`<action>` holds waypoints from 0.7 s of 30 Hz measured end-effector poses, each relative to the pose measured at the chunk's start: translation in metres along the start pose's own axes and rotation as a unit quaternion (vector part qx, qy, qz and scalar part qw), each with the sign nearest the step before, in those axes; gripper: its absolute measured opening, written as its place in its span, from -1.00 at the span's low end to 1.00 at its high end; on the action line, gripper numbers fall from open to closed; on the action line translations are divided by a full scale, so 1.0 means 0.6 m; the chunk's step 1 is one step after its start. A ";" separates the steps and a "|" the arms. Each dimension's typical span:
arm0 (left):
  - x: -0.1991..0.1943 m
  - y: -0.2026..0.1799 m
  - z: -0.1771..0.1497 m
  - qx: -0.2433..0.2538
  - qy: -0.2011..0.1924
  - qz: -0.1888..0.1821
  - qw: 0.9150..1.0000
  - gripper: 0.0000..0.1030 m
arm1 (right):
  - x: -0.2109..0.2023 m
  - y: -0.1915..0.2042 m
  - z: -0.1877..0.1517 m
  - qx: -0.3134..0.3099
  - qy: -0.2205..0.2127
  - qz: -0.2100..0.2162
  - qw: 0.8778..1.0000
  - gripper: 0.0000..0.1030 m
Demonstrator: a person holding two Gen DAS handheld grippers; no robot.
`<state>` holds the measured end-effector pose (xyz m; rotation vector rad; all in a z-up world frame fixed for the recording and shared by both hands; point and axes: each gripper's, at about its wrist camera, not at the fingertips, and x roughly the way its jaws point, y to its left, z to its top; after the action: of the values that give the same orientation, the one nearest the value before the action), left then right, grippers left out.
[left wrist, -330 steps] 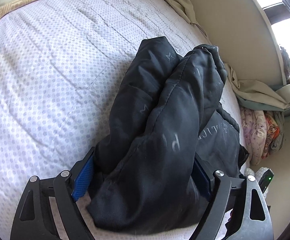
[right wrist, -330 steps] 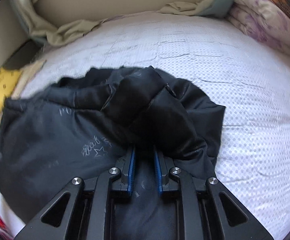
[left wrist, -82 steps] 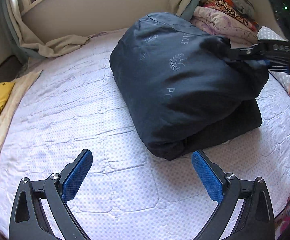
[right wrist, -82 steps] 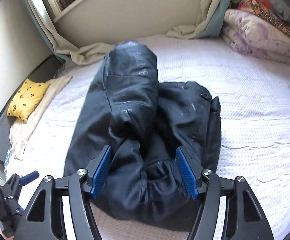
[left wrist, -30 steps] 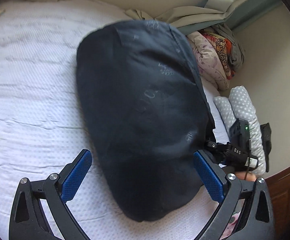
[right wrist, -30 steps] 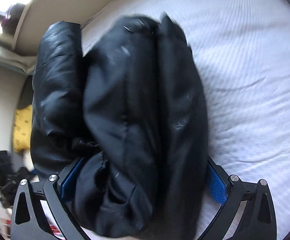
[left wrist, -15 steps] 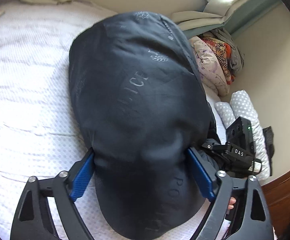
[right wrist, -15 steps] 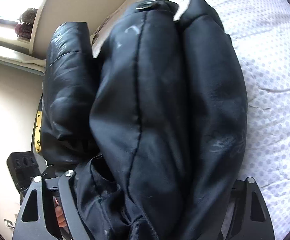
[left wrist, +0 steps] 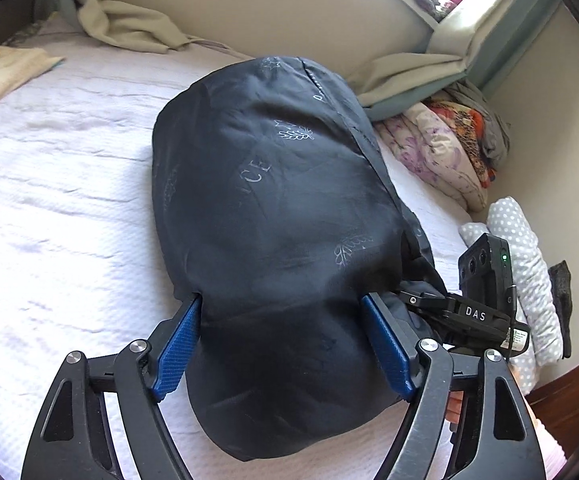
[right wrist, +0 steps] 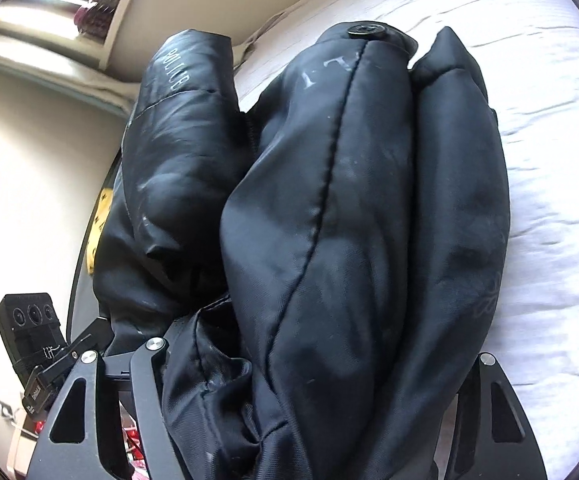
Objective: Fold large clothes
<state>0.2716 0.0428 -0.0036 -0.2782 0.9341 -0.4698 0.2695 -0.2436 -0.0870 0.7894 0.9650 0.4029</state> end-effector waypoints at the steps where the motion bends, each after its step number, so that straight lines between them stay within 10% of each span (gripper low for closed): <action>1: 0.002 0.006 -0.003 -0.001 0.002 0.005 1.000 0.59 | 0.010 0.007 -0.002 -0.005 0.004 0.000 1.000 0.36; 10: -0.009 0.033 -0.016 -0.017 -0.005 0.032 0.999 0.81 | -0.015 0.011 0.034 0.020 0.005 -0.042 0.999 0.75; 21: -0.079 -0.031 -0.016 0.086 -0.067 0.200 0.974 0.94 | -0.141 0.094 -0.008 -0.050 -0.082 -0.087 0.992 0.77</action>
<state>0.2349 0.0502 0.0323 0.0391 0.7870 -0.1560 0.2228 -0.2574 0.0026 0.6321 0.8452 0.2297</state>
